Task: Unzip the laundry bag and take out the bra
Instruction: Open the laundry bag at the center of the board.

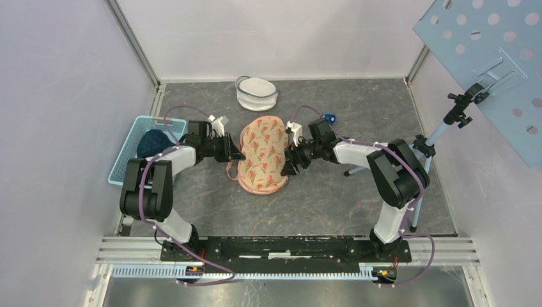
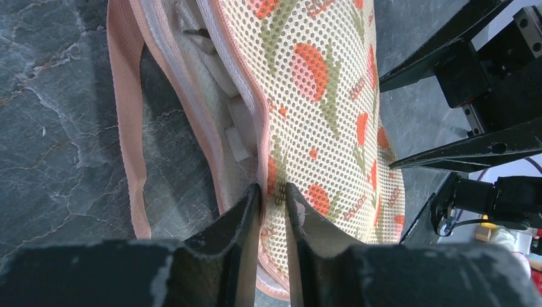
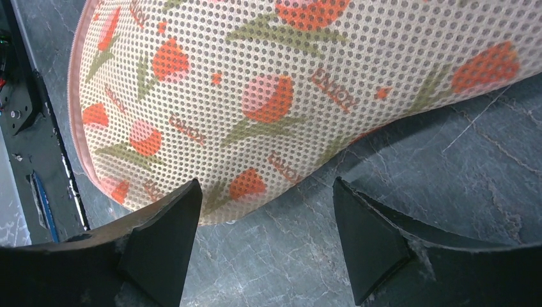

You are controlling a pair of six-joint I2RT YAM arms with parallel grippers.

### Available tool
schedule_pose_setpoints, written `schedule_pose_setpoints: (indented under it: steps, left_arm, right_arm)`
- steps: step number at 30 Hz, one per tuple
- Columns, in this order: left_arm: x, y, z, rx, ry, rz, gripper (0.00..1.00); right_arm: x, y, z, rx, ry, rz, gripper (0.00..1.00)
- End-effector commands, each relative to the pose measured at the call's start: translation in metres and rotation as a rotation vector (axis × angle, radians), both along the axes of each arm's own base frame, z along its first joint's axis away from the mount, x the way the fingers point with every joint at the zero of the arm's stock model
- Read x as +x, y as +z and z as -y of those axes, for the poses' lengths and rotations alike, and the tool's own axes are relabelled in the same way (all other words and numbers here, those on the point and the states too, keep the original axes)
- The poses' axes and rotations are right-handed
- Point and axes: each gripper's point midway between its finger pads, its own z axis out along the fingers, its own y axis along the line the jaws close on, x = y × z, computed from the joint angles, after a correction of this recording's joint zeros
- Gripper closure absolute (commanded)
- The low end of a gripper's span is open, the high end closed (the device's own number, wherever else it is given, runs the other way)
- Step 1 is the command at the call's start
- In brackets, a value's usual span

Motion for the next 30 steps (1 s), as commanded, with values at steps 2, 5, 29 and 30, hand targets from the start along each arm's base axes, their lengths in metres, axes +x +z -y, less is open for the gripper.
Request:
schedule_pose_setpoints:
  steps: [2, 5, 29, 30]
  left_arm:
    - [0.003, 0.024, 0.002, -0.028, 0.005, 0.061, 0.74]
    - [0.005, 0.023, -0.005, 0.023, 0.032, 0.07, 0.73]
    - [-0.052, 0.124, 0.0, 0.079, -0.169, 0.378, 0.98]
    - [-0.053, 0.125, 0.005, 0.08, -0.185, 0.374, 0.98]
  right_arm:
    - [0.011, 0.018, -0.014, 0.053, 0.024, 0.052, 0.19]
    - [0.009, 0.018, -0.015, 0.057, 0.034, 0.052, 0.19]
    - [-0.034, 0.077, -0.056, 0.199, 0.225, 0.05, 0.19]
    - [-0.031, 0.083, -0.05, 0.199, 0.21, 0.064, 0.18]
